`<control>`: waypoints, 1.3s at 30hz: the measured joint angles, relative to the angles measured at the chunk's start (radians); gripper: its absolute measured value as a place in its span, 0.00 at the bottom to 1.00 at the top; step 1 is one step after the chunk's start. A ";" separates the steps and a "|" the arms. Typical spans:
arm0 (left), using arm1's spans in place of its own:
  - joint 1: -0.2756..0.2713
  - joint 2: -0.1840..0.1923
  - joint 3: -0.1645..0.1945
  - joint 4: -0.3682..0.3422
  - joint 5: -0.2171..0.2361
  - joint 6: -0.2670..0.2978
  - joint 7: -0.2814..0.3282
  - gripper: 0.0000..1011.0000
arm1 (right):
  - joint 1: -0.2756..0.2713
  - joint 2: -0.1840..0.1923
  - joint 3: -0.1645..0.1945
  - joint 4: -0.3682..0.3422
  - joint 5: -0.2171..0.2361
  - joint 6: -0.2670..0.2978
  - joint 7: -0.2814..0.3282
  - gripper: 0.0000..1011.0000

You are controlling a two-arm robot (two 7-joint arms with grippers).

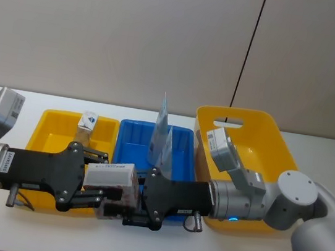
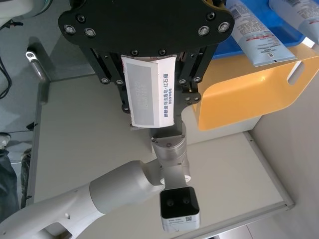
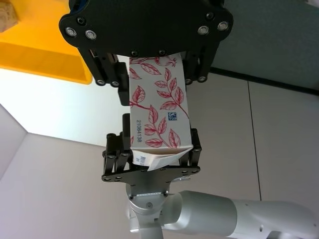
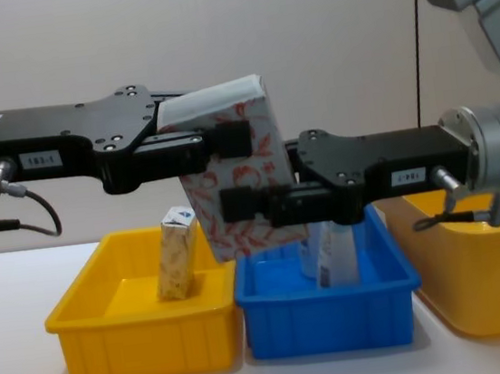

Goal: Bimanual collaborative sorting of washing and personal care products

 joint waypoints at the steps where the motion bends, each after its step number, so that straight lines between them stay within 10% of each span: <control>1: 0.000 0.000 0.000 0.000 0.000 0.000 0.000 0.37 | 0.001 0.000 -0.001 0.000 -0.001 0.000 -0.001 0.50; 12: 0.000 0.000 0.000 0.000 0.000 0.000 0.002 0.38 | 0.008 0.011 -0.006 -0.005 -0.003 -0.006 -0.008 0.37; 33: 0.000 0.000 0.000 0.000 0.000 0.000 -0.001 0.97 | 0.009 0.044 -0.005 -0.026 0.031 -0.007 -0.002 0.36; 39: 0.000 0.000 0.000 0.000 0.000 0.000 -0.001 0.99 | -0.004 0.070 0.002 -0.052 0.044 0.000 0.000 0.36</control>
